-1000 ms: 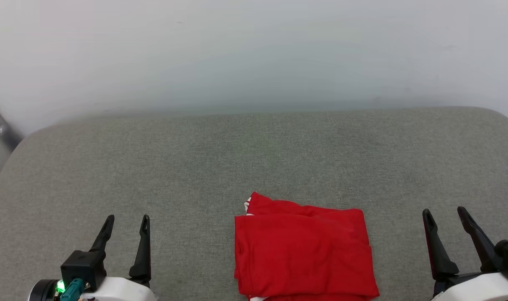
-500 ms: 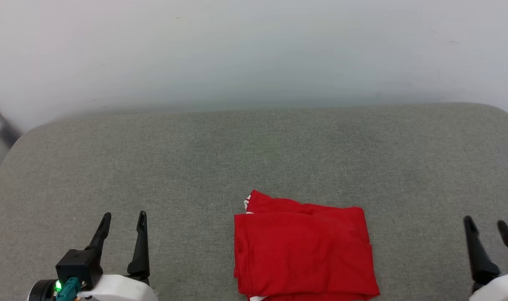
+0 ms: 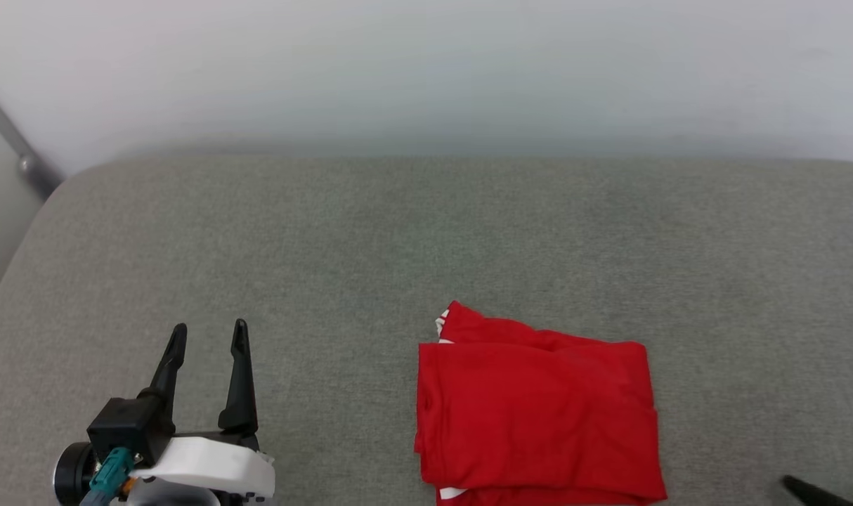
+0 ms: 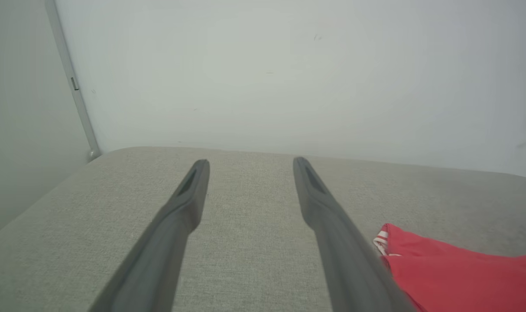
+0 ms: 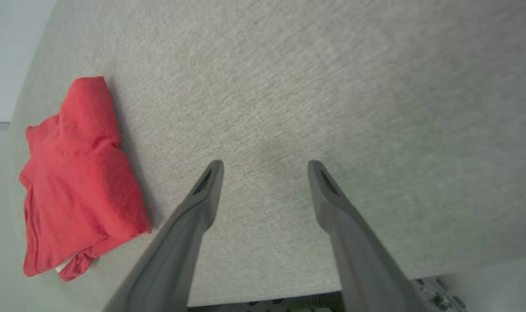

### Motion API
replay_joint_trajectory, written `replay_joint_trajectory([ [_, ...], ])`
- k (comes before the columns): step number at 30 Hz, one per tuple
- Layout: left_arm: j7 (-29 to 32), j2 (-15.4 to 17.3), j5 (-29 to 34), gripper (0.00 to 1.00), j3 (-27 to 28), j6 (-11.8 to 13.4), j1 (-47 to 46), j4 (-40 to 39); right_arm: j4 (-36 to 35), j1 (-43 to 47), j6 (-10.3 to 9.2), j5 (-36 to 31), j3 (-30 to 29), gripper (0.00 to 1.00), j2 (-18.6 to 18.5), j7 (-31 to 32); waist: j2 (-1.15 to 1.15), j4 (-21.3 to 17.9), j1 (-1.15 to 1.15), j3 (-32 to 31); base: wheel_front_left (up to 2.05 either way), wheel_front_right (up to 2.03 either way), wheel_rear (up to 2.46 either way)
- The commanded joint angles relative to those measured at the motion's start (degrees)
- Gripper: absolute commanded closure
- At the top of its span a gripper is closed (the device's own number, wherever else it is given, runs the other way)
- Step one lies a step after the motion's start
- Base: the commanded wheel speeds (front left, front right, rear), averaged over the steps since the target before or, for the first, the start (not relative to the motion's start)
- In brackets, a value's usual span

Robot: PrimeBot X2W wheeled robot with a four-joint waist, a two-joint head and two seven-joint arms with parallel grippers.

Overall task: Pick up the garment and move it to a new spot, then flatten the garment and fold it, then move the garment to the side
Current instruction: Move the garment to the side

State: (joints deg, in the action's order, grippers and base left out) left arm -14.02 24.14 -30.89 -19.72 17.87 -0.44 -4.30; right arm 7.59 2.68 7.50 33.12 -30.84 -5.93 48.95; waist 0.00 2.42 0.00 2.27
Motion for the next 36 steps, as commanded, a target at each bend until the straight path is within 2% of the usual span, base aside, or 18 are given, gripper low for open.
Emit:
replay_joint_trajectory([
  [1, -0.35, -0.47, 0.56, 0.0, 0.17, -0.19, -1.12, -0.15, 0.69, -2.28, -0.02, 1.6, -0.17, 0.0, 1.3, 3.16, 0.0, 1.42, 0.0, 1.69, 0.0, 0.0, 0.0],
  [4, -0.69, -0.94, 0.95, 0.0, 0.23, -0.67, -2.2, 0.07, 3.51, -5.9, -0.02, 7.51, -1.77, 0.0, 2.65, 11.03, 0.0, 2.7, 0.0, 3.56, 0.0, 0.0, 0.0],
  [7, -0.81, -1.67, 1.15, 0.0, 0.25, -1.39, -3.62, 0.26, 8.44, -9.5, -0.02, 14.5, -1.54, 0.0, 3.13, 15.03, 0.0, 4.1, 0.0, 5.54, 0.0, 0.0, 0.0],
  [13, -1.08, -2.85, 2.08, 0.0, 0.13, -2.87, -5.81, 1.36, 19.77, -15.85, -0.05, 24.99, 2.79, 0.0, 3.27, 15.54, 0.0, 6.49, 0.0, 8.28, 0.0, 0.0, 0.0],
  [19, -1.19, -3.9, 2.4, 0.0, 0.39, -4.03, -6.94, 2.84, 24.94, -15.97, -0.04, 26.89, 9.24, 0.0, 4.52, 13.73, 0.0, 8.01, 0.0, 9.09, 0.0, 0.0, 0.0],
  [20, -1.21, -4.03, 2.45, 0.0, 0.53, -4.11, -6.99, 3.02, 25.04, -15.69, -0.04, 27.34, 10.08, 0.5, 4.6, 13.37, 0.0, 8.04, 0.0, 9.15, 0.0, 0.0, 0.0],
  [22, -1.23, -4.18, 2.49, 0.0, 0.92, -4.19, -6.81, 3.29, 24.34, -15.24, -0.05, 27.19, 11.95, 1.0, 4.83, 12.83, 0.0, 7.88, 0.0, 9.14, 0.0, 0.0, 0.0],
  [29, -1.26, -4.33, 3.6, 0.0, 1.62, -5.02, -6.08, 3.98, 17.08, -15.51, -0.04, 24.84, 15.66, 1.0, 3.36, 10.74, 0.0, 5.28, 0.0, 6.97, 0.0, 0.0, 0.0],
  [36, -1.27, -4.03, 4.32, 0.0, 1.74, -5.45, -4.32, 4.18, 7.86, -14.54, -0.02, 14.2, 24.12, 1.0, -0.6, 7.23, 0.0, -0.47, 0.0, 3.29, 0.0, 0.0, 0.0],
])
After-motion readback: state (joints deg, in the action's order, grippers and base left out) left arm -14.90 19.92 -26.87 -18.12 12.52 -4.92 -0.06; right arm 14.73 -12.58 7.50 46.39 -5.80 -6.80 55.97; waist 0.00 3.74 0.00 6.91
